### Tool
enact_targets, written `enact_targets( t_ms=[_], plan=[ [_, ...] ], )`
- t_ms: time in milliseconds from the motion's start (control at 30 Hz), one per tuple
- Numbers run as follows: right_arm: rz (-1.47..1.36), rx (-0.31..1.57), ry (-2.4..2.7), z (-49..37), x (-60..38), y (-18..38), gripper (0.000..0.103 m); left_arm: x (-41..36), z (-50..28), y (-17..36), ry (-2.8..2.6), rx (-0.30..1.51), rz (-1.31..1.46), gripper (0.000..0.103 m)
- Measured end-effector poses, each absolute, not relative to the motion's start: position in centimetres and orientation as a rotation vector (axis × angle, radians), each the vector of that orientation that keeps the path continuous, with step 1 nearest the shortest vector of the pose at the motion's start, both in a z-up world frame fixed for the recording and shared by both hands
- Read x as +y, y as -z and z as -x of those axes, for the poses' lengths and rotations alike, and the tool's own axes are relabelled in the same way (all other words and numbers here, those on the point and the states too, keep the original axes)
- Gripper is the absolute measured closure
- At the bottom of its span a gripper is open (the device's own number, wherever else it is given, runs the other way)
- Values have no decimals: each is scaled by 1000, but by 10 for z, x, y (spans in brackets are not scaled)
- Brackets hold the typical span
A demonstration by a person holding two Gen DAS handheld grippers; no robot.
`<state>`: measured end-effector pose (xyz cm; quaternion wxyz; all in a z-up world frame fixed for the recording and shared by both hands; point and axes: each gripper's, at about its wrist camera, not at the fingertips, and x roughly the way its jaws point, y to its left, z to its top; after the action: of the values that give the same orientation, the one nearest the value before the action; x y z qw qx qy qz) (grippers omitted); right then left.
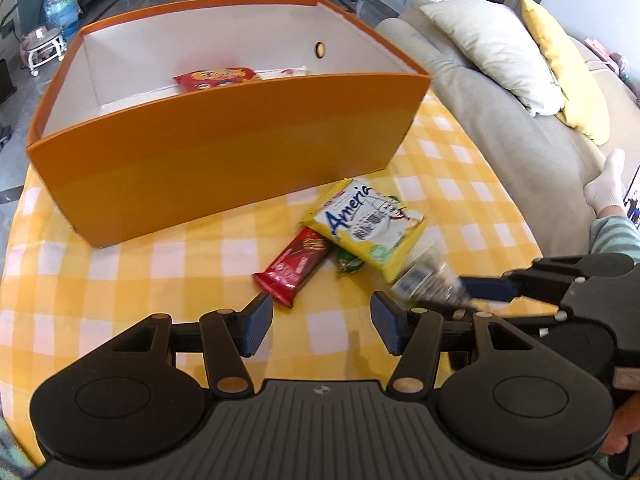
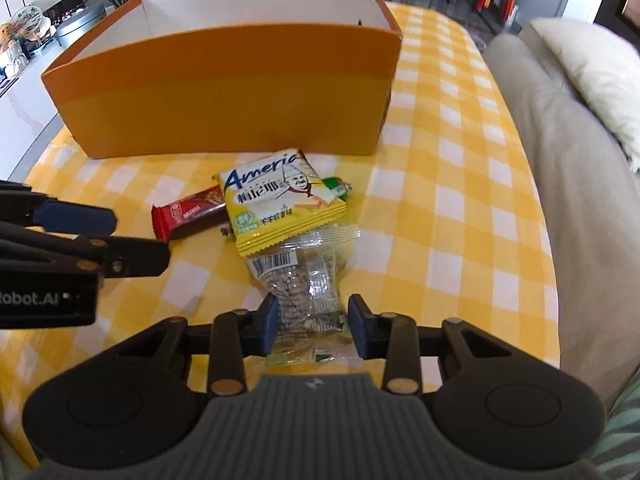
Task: Organize snacks
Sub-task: 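Grasp the clear nut bag with the right tool while the left tool approaches the Ameria packet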
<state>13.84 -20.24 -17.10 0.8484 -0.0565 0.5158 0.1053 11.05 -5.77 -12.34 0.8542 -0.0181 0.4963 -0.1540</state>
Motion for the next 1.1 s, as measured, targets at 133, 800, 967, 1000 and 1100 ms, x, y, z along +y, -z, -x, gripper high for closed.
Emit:
enact_targets(
  t_ms=[133, 800, 967, 1000, 1100],
  plan=[
    [76, 1117, -332, -131, -203, 165, 70, -60, -109, 124, 327, 1054, 31, 37],
    [-25, 1009, -78, -180, -253, 156, 72, -80, -153, 125, 286, 1117, 285, 32],
    [-63, 1043, -100, -191, -252, 167, 72, -90, -174, 130, 233, 1174, 337, 30],
    [-70, 1053, -113, -191, -251, 168, 72, -92, -177, 132, 223, 1184, 355, 27],
    [-80, 1069, -141, -188, -247, 171, 72, -95, -185, 135, 178, 1211, 378, 26]
  ],
)
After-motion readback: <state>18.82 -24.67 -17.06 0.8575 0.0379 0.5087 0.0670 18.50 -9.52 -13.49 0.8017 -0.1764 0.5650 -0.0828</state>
